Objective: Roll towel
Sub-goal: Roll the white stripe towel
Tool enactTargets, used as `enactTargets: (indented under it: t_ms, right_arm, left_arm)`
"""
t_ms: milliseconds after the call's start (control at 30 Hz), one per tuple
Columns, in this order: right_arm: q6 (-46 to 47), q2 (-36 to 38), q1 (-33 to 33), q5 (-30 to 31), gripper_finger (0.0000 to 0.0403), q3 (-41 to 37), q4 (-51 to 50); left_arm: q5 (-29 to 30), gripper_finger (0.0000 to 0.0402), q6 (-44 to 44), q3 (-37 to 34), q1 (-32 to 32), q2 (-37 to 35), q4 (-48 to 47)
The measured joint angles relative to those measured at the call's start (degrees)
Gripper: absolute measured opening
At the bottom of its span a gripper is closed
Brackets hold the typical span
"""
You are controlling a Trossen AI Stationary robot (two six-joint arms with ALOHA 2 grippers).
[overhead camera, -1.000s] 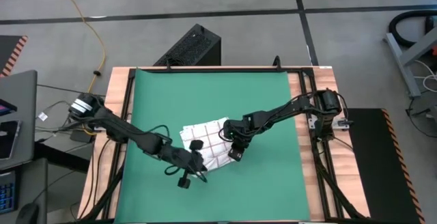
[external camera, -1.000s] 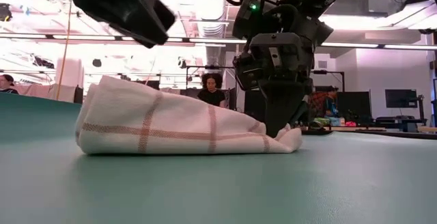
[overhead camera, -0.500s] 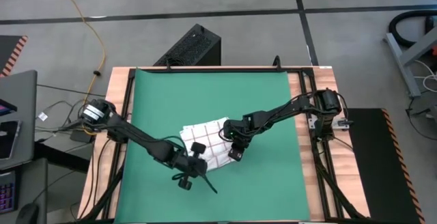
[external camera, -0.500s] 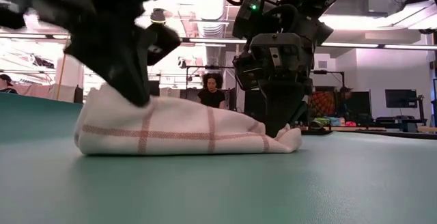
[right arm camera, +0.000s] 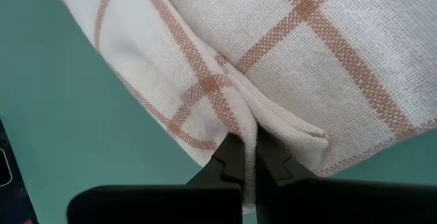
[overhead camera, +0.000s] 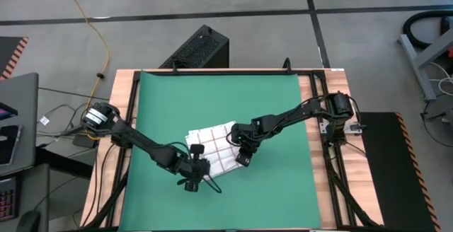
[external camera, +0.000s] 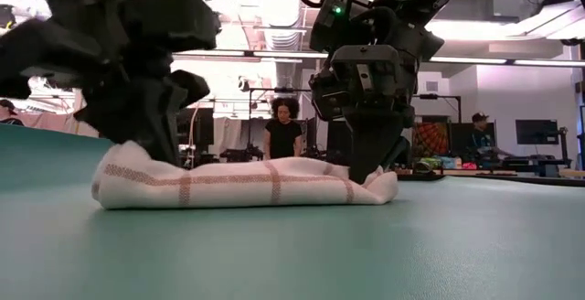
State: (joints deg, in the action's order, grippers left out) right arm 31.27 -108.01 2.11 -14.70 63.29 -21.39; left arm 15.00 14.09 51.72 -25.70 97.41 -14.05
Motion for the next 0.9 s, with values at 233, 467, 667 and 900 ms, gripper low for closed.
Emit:
enactTargets:
  t_ms: [233, 467, 667, 900]
  right_arm:
    - [-0.74, 0.0, 0.03, 0.44, 0.0025, -0.02, -0.39]
    - [-9.03, 2.54, -0.47, 3.52, 0.0111, -0.16, -0.81]
    - [-10.96, 6.42, -1.78, 5.82, 0.0164, -0.24, -3.73]
    - [-21.91, 12.68, -1.85, 6.53, 0.0189, -0.24, -2.92]
  left_arm:
    - [1.19, 0.0, 5.27, -4.61, 0.02, -0.01, 1.38]
    - [1.1, 0.0, 5.16, -5.68, -0.19, -0.09, 2.22]
    - [1.75, 0.0, 5.09, -5.74, -0.24, -0.04, 2.3]
    - [1.81, 0.0, 5.13, -5.77, -0.24, -0.01, 2.15]
